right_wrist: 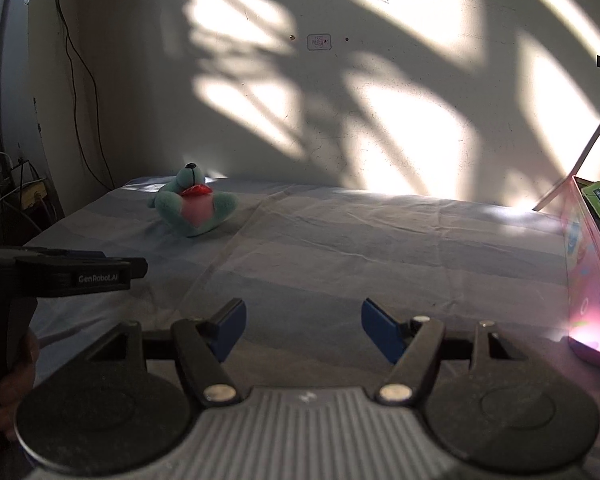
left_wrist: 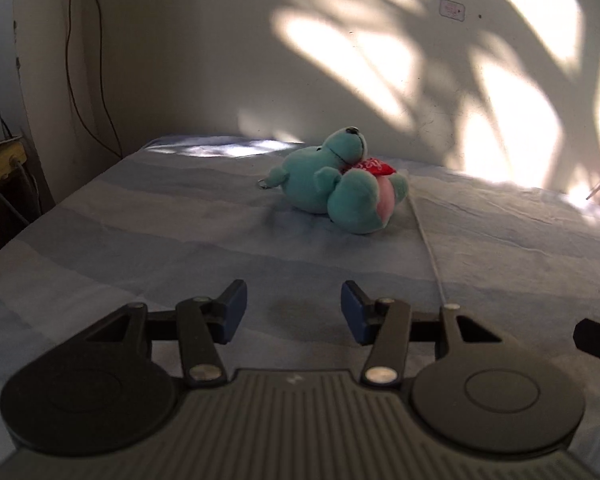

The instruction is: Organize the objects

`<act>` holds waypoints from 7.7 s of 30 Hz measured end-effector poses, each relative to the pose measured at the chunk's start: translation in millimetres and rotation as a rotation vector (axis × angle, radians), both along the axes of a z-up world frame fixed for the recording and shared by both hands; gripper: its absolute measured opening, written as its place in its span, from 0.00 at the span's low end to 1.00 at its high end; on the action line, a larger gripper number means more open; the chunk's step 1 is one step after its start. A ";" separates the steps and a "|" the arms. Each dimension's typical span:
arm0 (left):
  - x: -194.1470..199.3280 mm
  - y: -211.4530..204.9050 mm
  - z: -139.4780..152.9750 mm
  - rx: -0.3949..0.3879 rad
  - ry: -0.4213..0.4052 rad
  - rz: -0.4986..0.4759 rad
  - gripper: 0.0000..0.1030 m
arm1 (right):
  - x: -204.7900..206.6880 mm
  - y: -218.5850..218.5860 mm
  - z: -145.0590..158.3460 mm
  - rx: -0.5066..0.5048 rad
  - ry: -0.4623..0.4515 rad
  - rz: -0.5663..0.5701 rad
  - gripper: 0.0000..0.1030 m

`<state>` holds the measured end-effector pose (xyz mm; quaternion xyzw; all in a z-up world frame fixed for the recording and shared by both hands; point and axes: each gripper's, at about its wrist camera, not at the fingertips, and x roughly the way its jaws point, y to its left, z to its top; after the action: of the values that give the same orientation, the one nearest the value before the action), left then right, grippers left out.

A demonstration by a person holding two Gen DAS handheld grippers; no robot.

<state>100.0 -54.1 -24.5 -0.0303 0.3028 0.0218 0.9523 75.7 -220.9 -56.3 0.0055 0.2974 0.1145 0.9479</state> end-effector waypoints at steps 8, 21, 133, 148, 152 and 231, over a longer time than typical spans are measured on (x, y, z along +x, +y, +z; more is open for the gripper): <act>4.3 45.0 1.3 -0.137 0.010 0.176 0.53 | 61.1 69.5 -0.5 -0.027 -0.012 0.134 0.65; 11.3 47.2 -3.2 -0.118 0.030 0.177 0.55 | 117.5 143.3 -12.2 -0.211 -0.142 0.191 0.32; -147.9 -227.9 31.9 0.111 -0.012 -0.626 0.65 | -124.1 -151.9 -18.2 0.229 0.019 -0.102 0.46; -145.6 -215.7 30.1 0.082 -0.024 -0.610 0.64 | -119.4 -136.7 -16.0 0.193 0.019 -0.095 0.46; -146.2 -221.4 32.2 0.093 -0.032 -0.614 0.64 | -119.8 -142.2 -15.1 0.204 0.010 -0.101 0.46; -134.0 -319.9 49.6 0.148 -0.081 -0.685 0.76 | -175.5 -273.5 28.7 0.277 -0.131 -0.578 0.59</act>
<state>-33.9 -374.0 25.0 0.1413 0.2551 -0.2782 0.9152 -99.9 -494.4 -27.6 0.2111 0.2033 -0.1198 0.9486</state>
